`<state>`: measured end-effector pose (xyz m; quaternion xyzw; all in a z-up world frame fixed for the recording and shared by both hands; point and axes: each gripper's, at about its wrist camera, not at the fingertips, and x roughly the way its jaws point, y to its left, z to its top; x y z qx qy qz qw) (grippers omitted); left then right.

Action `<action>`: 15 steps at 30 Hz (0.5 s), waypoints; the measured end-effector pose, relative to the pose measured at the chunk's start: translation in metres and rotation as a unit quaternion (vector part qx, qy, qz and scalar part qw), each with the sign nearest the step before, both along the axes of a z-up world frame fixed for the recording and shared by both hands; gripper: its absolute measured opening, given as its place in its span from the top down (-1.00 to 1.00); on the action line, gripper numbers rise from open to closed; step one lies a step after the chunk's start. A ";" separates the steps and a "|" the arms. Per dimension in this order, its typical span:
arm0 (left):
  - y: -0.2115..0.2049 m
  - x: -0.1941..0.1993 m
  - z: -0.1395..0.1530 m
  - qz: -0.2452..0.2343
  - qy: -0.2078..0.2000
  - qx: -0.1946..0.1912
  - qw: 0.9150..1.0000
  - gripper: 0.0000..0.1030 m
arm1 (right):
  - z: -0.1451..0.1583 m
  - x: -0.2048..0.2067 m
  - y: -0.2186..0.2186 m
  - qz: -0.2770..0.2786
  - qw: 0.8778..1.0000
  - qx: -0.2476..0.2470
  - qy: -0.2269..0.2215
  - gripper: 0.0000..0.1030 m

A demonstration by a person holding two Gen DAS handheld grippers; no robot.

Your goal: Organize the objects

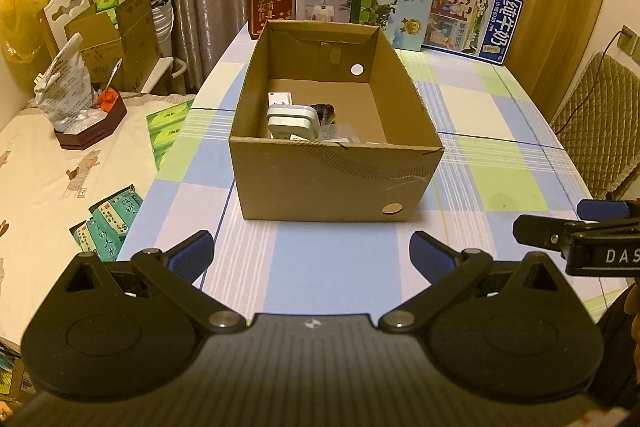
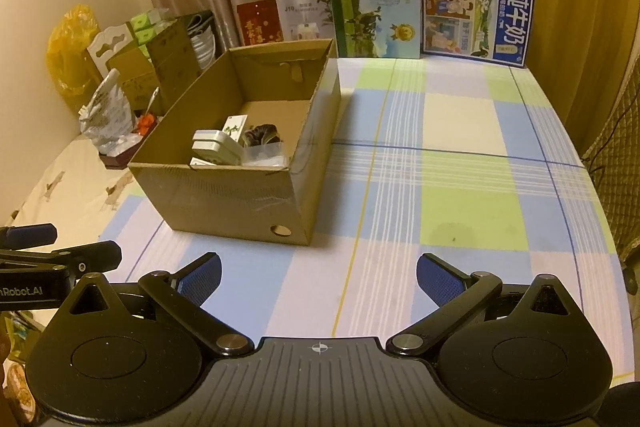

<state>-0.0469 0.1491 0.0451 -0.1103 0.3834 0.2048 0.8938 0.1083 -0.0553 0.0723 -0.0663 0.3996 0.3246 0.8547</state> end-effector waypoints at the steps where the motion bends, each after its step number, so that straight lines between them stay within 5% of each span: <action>1: 0.000 0.000 0.000 0.001 0.000 0.000 1.000 -0.98 | 0.000 0.000 0.000 0.000 1.000 0.000 0.000 -0.96; 15: 0.002 0.000 -0.002 -0.001 0.001 -0.003 1.000 -0.98 | 0.000 0.000 0.001 0.001 1.000 -0.001 0.002 -0.96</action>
